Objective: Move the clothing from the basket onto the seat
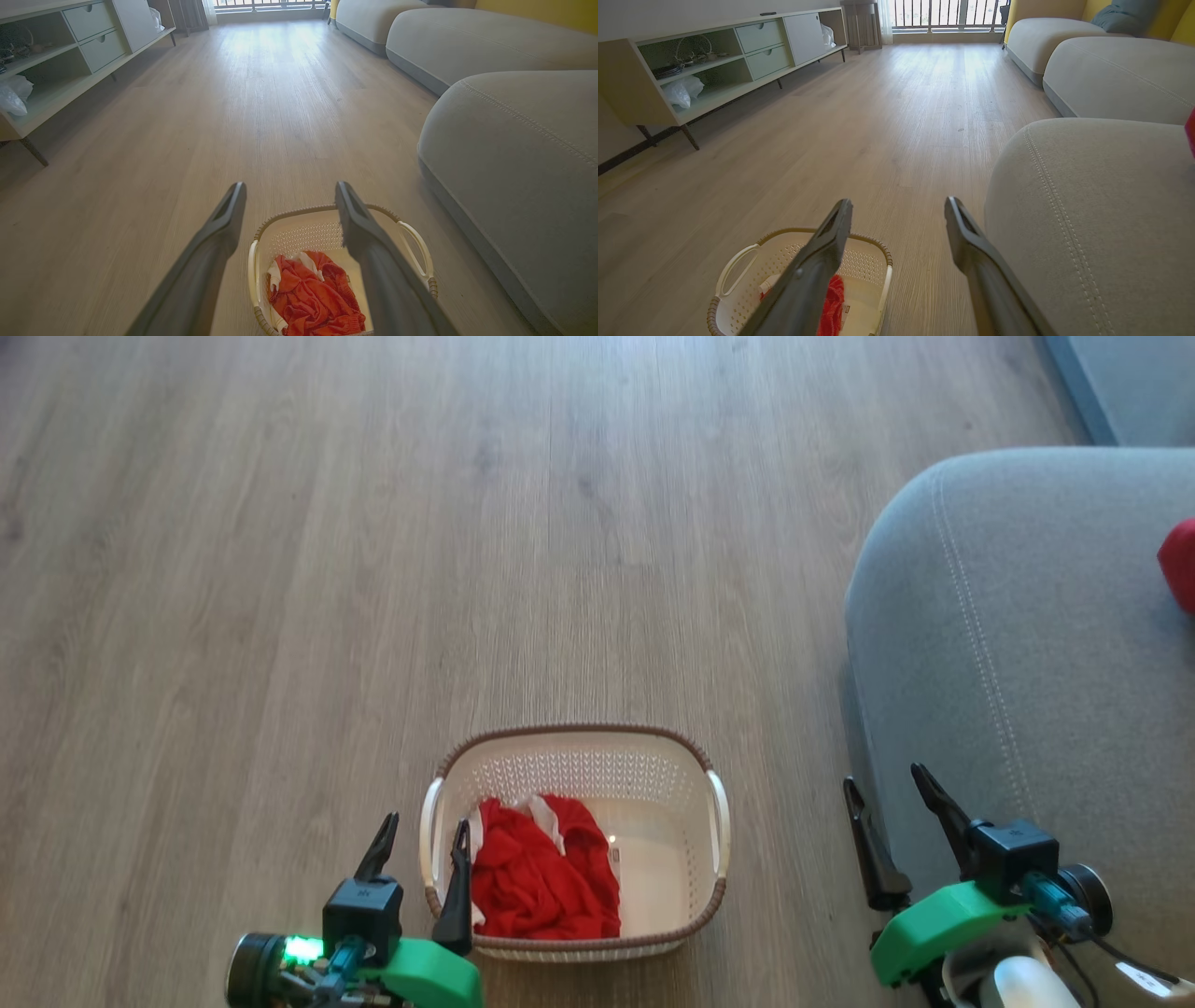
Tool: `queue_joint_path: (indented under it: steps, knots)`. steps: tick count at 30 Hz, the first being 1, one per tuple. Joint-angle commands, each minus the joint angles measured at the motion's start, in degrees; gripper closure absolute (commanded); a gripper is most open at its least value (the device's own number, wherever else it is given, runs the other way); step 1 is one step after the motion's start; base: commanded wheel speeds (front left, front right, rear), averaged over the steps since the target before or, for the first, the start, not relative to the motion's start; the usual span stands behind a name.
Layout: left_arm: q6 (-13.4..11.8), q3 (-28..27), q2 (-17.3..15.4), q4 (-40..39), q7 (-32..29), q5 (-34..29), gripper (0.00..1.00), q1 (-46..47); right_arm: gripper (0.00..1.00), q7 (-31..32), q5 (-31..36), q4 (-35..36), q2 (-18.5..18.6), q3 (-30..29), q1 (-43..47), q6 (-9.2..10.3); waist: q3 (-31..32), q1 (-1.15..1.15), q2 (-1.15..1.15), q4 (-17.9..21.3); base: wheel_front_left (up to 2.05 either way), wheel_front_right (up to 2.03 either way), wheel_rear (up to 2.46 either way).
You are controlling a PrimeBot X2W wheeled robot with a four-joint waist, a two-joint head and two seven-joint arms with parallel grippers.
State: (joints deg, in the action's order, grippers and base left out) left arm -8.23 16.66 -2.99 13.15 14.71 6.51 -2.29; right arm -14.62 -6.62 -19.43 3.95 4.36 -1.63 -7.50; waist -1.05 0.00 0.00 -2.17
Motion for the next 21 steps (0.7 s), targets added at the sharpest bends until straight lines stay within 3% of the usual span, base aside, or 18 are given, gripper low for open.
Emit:
queue_joint_path:
  steps: [1, 11, 21]
  knots:
    - [0.0, -1.5, 0.1, -1.7, 0.3, 0.6, 0.00, 2.8, 0.00, -0.4, 0.0, 1.4, 0.2, 1.0, -1.8, 0.01, -1.0, 0.00, 0.00, 0.2, 0.00, 0.00, 0.00]
    - [2.1, 2.2, 0.1, 2.1, 0.3, 0.2, 0.00, 10.2, 0.00, -0.4, 0.0, 3.3, 1.4, -0.5, -6.5, 0.01, -15.7, 0.00, 0.00, 2.2, 0.00, 0.00, 0.00]
    - [6.6, 9.8, 0.1, 21.6, 0.3, -1.7, 0.00, 24.9, 0.00, -0.4, -0.3, 6.4, 1.8, -1.9, -11.8, 0.01, -32.6, 0.00, 0.00, 6.1, 0.00, 0.00, 0.00]
